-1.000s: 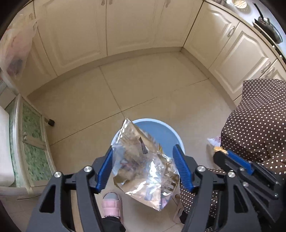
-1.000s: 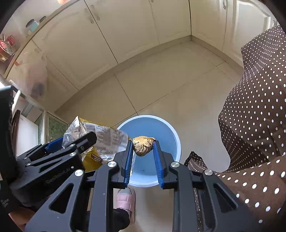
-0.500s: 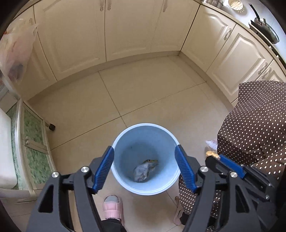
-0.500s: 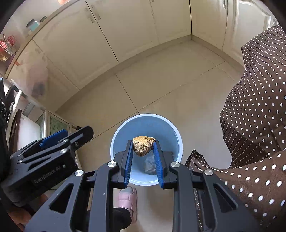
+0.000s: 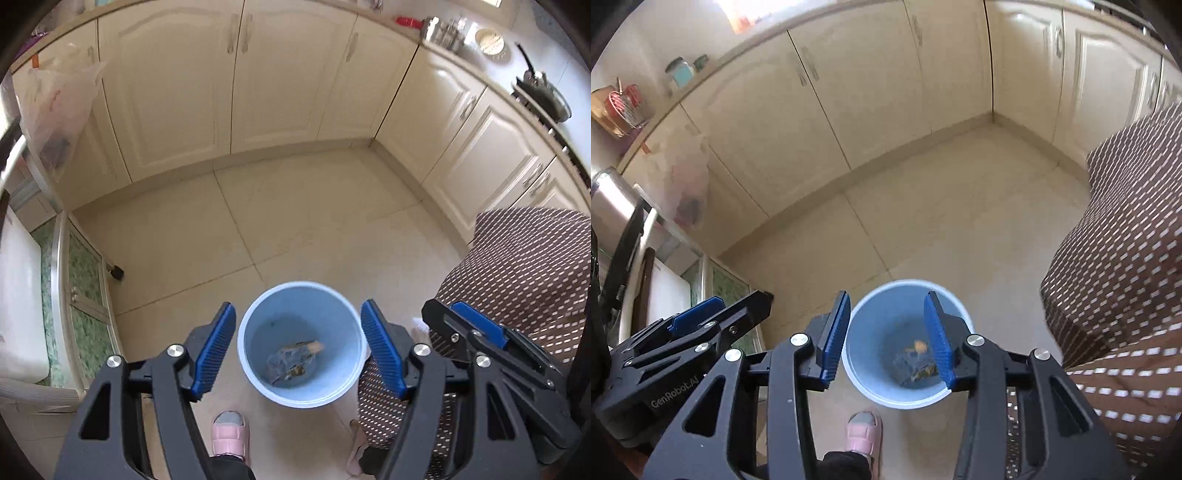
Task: Collect trash
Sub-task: 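Carry both bags over the blue bin and open both tools to drop them, then grasp the red crushed can with the left tool while the right tool grasps the white tissue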
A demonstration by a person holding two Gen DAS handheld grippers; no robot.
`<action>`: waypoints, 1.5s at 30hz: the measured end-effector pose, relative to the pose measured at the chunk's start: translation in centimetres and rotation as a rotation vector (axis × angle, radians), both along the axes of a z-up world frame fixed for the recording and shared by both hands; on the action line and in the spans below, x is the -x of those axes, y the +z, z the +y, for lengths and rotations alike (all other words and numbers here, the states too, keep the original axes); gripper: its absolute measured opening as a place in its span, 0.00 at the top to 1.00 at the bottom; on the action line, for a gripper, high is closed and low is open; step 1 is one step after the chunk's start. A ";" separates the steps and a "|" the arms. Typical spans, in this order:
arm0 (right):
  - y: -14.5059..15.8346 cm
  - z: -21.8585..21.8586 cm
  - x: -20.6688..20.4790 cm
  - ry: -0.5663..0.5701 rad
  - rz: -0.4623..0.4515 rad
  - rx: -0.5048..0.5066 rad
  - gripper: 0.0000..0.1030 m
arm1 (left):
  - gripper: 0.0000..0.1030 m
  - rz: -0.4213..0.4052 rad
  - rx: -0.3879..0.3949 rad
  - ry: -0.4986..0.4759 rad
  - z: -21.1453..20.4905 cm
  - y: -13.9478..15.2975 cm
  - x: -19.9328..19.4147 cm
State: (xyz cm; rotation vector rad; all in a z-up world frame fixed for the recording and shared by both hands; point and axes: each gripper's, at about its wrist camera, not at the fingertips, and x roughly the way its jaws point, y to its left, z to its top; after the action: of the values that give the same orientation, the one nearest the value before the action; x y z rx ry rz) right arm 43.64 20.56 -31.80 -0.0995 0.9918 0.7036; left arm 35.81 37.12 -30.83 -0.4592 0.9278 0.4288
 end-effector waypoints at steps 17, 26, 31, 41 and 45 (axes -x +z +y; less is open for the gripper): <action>20.2 -14.6 10.9 -0.150 -0.493 -0.036 0.44 | 0.30 -0.358 -0.144 -0.192 -12.1 19.8 7.8; 23.8 -29.3 15.1 -0.346 -0.557 -0.030 0.42 | 0.29 -0.437 -0.108 -0.471 -25.1 23.7 9.3; 23.3 -36.6 15.5 -0.472 -0.542 -0.007 0.41 | 0.29 -0.379 -0.069 -0.620 -32.8 22.4 8.1; 20.4 -44.7 14.3 -0.596 -0.435 -0.039 0.41 | 0.31 -0.182 -0.114 -0.658 -38.8 18.0 3.1; 19.5 -45.9 13.5 -0.614 -0.396 -0.050 0.38 | 0.52 -0.147 -0.107 -0.656 -39.0 17.1 1.7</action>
State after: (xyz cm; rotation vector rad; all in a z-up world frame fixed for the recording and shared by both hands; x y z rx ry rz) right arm 30.17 -25.31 -12.30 0.1061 0.5722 0.1319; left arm 34.08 -1.91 -13.75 -0.0702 0.8523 -0.1512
